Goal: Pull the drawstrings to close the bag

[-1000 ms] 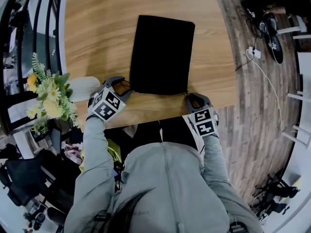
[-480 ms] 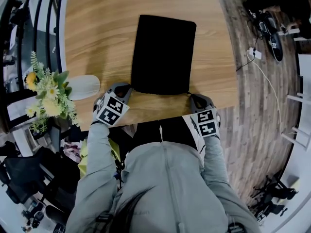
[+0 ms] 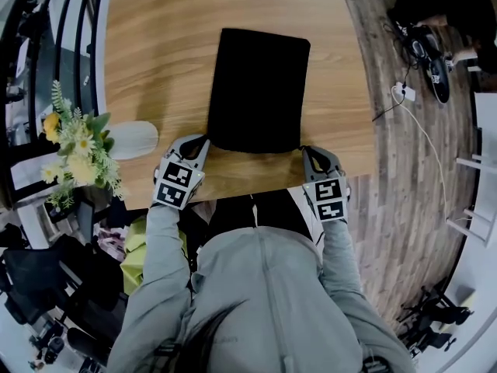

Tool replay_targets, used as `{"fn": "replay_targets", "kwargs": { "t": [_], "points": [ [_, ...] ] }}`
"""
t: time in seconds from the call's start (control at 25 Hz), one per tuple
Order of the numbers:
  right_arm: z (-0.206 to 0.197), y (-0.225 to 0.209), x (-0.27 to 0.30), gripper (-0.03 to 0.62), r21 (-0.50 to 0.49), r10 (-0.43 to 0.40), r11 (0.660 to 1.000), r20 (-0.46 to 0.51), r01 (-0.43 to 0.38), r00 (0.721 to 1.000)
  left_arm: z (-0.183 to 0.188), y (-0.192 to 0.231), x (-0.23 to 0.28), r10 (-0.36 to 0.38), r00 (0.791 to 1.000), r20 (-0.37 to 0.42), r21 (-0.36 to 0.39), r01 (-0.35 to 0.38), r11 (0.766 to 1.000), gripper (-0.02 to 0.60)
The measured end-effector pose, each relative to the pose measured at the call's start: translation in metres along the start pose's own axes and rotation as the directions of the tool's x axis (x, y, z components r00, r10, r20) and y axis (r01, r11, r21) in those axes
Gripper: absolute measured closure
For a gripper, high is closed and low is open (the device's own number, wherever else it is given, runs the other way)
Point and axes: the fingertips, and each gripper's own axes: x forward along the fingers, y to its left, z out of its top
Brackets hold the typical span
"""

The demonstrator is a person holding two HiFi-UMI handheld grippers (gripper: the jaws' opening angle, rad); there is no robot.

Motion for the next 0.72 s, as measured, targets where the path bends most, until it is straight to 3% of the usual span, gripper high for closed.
{"fn": "replay_targets", "kwargs": {
  "t": [0.32, 0.52, 0.72],
  "points": [
    [0.046, -0.032, -0.02, 0.572, 0.041, -0.073, 0.997, 0.132, 0.068, 0.989, 0.05, 0.005, -0.021, 0.078, 0.978, 0.192, -0.125, -0.055, 0.991, 0.554],
    [0.089, -0.051, -0.039, 0.572, 0.027, -0.11, 0.994, 0.232, 0.107, 0.966, 0.083, 0.01, -0.044, 0.15, 0.945, 0.291, -0.181, -0.099, 0.979, 0.554],
    [0.139, -0.065, -0.065, 0.572, -0.011, -0.115, 0.992, 0.36, 0.127, 0.926, 0.118, 0.005, -0.068, 0.186, 0.902, 0.389, -0.209, -0.11, 0.972, 0.554]
  ]
}}
